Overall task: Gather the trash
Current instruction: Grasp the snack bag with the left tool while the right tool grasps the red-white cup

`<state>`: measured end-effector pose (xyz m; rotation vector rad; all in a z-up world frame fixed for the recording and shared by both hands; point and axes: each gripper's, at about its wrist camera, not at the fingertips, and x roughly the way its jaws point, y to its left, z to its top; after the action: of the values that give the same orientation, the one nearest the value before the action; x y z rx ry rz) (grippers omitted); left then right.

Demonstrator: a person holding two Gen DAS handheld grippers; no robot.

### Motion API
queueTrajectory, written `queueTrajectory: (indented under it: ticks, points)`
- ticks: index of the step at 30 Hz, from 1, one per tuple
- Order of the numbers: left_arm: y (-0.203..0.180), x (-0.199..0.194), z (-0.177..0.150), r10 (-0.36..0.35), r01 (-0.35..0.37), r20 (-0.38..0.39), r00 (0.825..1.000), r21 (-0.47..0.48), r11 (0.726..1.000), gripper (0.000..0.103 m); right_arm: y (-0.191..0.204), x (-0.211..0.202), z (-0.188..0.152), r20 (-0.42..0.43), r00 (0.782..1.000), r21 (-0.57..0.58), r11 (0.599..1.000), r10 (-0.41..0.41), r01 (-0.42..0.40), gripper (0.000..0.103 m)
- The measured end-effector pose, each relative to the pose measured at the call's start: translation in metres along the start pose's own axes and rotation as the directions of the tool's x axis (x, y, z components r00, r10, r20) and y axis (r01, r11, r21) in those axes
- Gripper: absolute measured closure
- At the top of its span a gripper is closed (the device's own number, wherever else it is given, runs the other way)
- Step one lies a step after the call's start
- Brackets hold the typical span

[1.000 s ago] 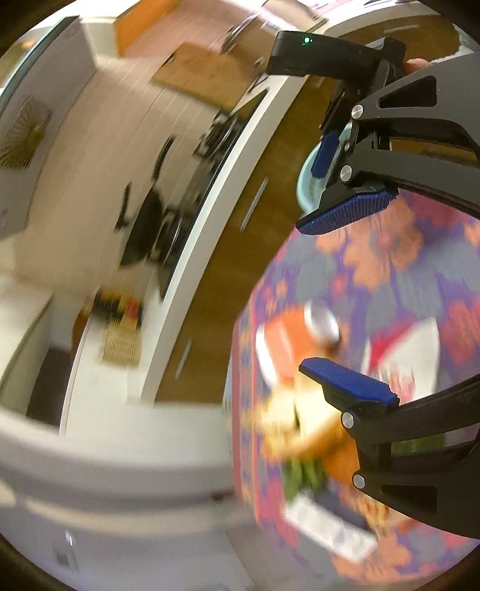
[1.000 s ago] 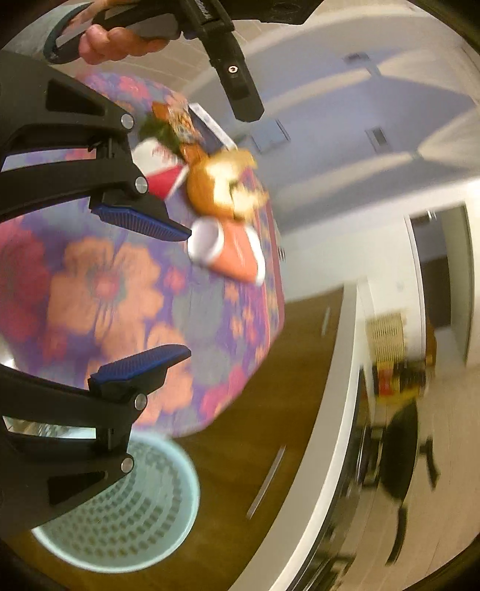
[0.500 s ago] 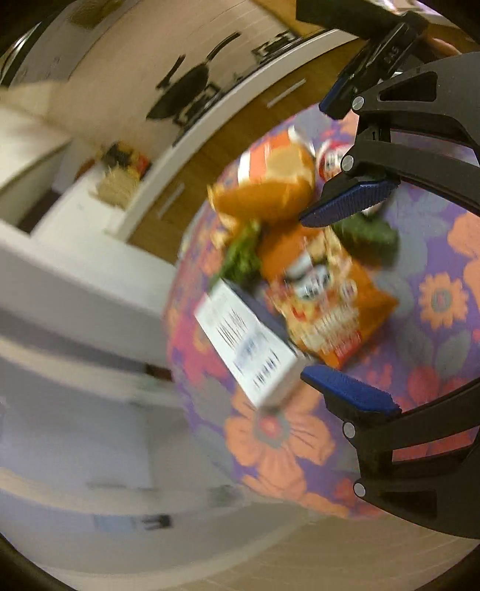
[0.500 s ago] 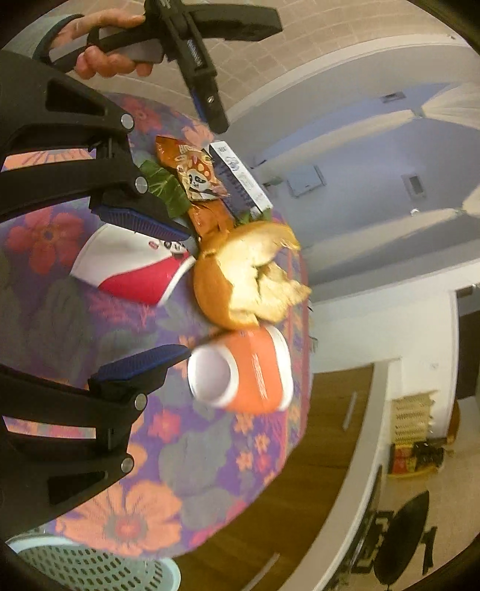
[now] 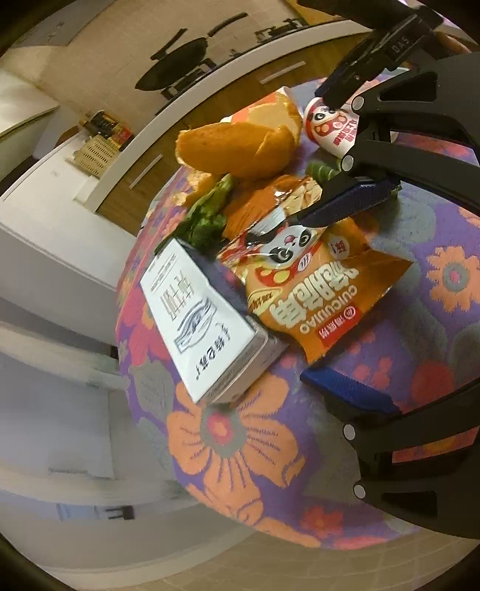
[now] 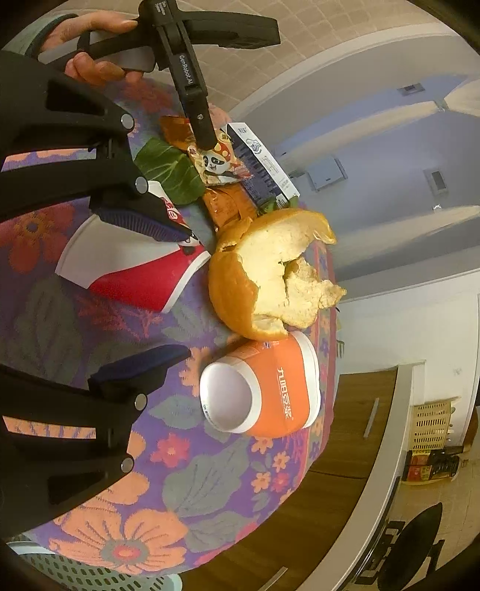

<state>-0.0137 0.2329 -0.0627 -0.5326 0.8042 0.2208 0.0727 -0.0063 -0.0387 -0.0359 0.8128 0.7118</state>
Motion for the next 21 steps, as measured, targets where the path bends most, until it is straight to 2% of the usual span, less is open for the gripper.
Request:
queueTrajectory:
  ticks: [3, 7, 10, 14, 16, 21]
  points:
    - [-0.006, 0.0, -0.005, -0.012, 0.012, 0.001, 1.0, 0.02, 1.0, 0.032, 0.002, 0.0, -0.001, -0.001, 1.0, -0.01, 1.0, 0.0, 0.0, 0.049]
    - [-0.007, 0.0, -0.009, -0.039, 0.039, 0.002, 0.999, 0.016, 0.999, 0.049, 0.004, -0.003, -0.003, 0.007, 1.0, -0.024, 1.0, 0.011, -0.011, 0.049]
    - [-0.01, -0.001, -0.013, -0.053, 0.053, 0.01, 0.999, 0.029, 0.998, 0.055, 0.005, -0.006, -0.004, 0.017, 0.999, -0.027, 0.999, 0.03, -0.029, 0.049]
    - [-0.015, -0.007, -0.018, -0.082, 0.08, 0.044, 0.996, 0.049, 0.996, 0.062, 0.0, -0.006, -0.005, 0.005, 0.998, -0.01, 0.998, 0.064, -0.064, 0.049]
    - [-0.017, -0.011, -0.021, -0.091, 0.087, 0.071, 0.993, 0.059, 0.994, 0.071, -0.001, -0.004, -0.005, -0.009, 0.996, -0.004, 0.996, 0.085, -0.085, 0.048]
    - [-0.011, -0.02, -0.024, -0.125, 0.121, 0.119, 0.985, 0.04, 0.992, 0.074, 0.002, 0.009, -0.004, -0.084, 0.992, -0.001, 0.996, 0.094, -0.094, 0.04]
